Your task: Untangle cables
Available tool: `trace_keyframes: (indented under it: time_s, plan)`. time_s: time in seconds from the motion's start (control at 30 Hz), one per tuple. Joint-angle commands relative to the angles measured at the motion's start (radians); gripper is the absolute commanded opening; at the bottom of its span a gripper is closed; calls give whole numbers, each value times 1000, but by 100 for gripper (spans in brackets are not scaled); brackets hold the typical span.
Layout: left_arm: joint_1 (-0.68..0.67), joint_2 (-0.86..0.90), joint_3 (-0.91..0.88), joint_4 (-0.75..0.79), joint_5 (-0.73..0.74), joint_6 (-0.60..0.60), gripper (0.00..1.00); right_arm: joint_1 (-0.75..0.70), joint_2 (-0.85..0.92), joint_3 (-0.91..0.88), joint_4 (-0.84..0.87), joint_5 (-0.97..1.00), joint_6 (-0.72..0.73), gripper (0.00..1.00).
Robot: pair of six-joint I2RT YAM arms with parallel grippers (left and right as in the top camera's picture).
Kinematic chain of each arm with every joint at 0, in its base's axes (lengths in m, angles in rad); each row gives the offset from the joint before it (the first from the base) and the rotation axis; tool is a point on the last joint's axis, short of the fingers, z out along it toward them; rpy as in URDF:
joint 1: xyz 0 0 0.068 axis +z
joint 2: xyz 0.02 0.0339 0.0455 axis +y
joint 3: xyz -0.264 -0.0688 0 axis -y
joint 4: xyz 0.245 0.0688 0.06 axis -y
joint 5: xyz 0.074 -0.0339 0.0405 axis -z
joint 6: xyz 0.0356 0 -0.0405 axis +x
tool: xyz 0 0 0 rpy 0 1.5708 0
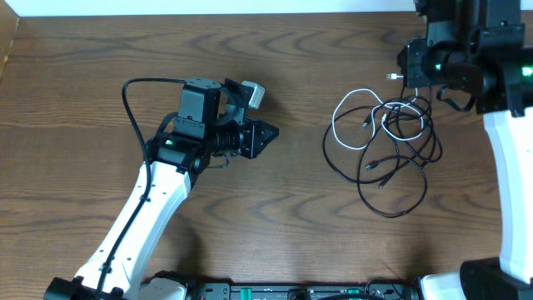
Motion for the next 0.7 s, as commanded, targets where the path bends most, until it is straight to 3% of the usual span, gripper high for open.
trace_keyframes:
  time_s: [0.0,0.17,0.67]
  plan:
    - [-1,-18,16,-2,4,17,22,5,80,-8,-26,65,100,35]
    - [-1,-18,16,-2,-40,18,21,28,175,-106,15,109,186,36]
    - [-1,-18,16,-2,-55,21,21,62,210,-608,345,63,189,35]
